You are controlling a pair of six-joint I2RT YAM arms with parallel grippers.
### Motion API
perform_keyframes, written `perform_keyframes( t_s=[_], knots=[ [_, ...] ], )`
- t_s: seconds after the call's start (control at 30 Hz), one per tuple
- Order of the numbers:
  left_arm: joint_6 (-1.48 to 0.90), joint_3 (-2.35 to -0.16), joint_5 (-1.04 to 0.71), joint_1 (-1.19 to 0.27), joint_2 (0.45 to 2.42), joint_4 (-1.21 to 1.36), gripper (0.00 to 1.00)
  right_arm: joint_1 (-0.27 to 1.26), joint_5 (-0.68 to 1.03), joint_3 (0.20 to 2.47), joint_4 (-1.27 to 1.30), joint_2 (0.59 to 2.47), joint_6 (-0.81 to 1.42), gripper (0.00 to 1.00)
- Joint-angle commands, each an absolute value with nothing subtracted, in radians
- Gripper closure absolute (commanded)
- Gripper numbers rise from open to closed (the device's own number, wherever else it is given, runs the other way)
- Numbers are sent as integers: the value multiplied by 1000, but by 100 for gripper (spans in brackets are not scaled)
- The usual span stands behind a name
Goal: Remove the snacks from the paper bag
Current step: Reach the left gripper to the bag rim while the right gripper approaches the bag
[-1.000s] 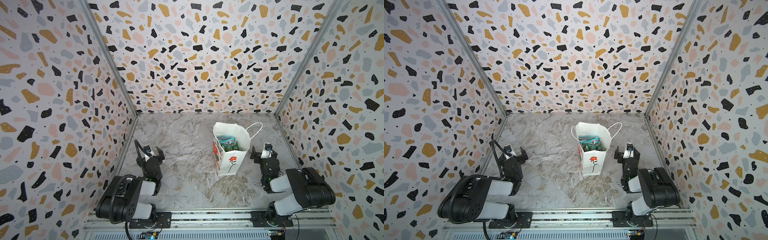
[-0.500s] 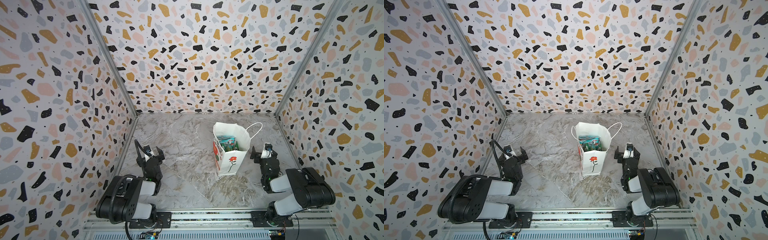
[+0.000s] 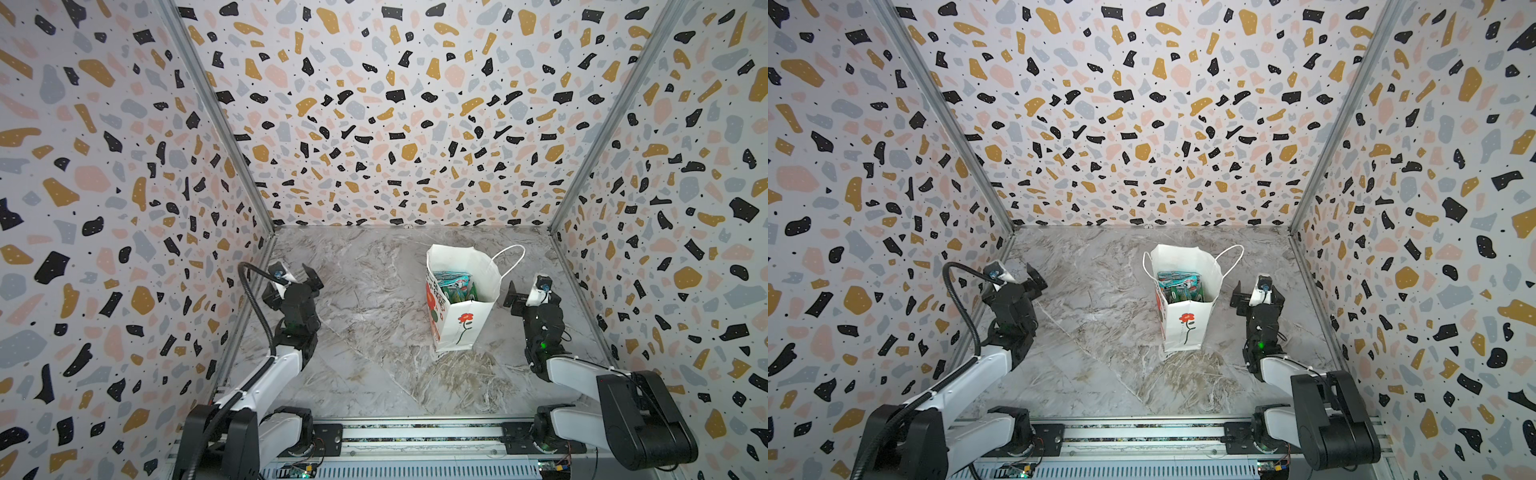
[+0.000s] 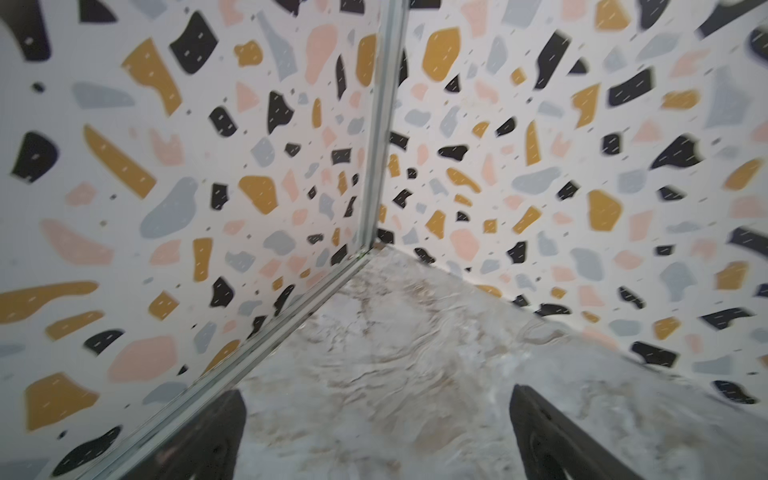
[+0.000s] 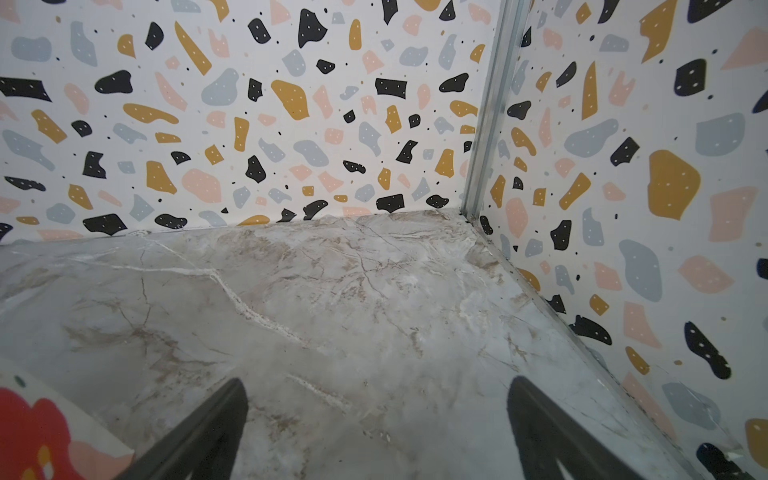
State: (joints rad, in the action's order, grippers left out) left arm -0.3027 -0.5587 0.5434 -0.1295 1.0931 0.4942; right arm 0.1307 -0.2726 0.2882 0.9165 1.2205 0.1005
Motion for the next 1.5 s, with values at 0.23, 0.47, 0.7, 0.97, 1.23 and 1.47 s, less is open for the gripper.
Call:
perform_keyframes(
  t_s=[0.23, 0.47, 0.7, 0.97, 1.23, 1.47],
  knots=[
    [-486, -990, -44, -359, 1055, -7, 0, 137, 48, 391, 387, 1056, 314, 1],
    [-510, -1108, -17, -649, 1089, 26, 3, 144, 179, 334, 362, 998, 335, 1],
    [-520, -1161, 134, -821, 1172, 53, 11, 149, 201, 308, 366, 993, 340, 1],
    [-554, -1183, 181, -873, 1262, 114, 27, 149, 205, 308, 371, 999, 343, 1],
    [-557, -1216, 238, -874, 1334, 160, 45, 150, 225, 308, 374, 1012, 346, 1],
    [-555, -1234, 266, -873, 1373, 172, 63, 152, 247, 314, 370, 1025, 345, 1]
  ],
)
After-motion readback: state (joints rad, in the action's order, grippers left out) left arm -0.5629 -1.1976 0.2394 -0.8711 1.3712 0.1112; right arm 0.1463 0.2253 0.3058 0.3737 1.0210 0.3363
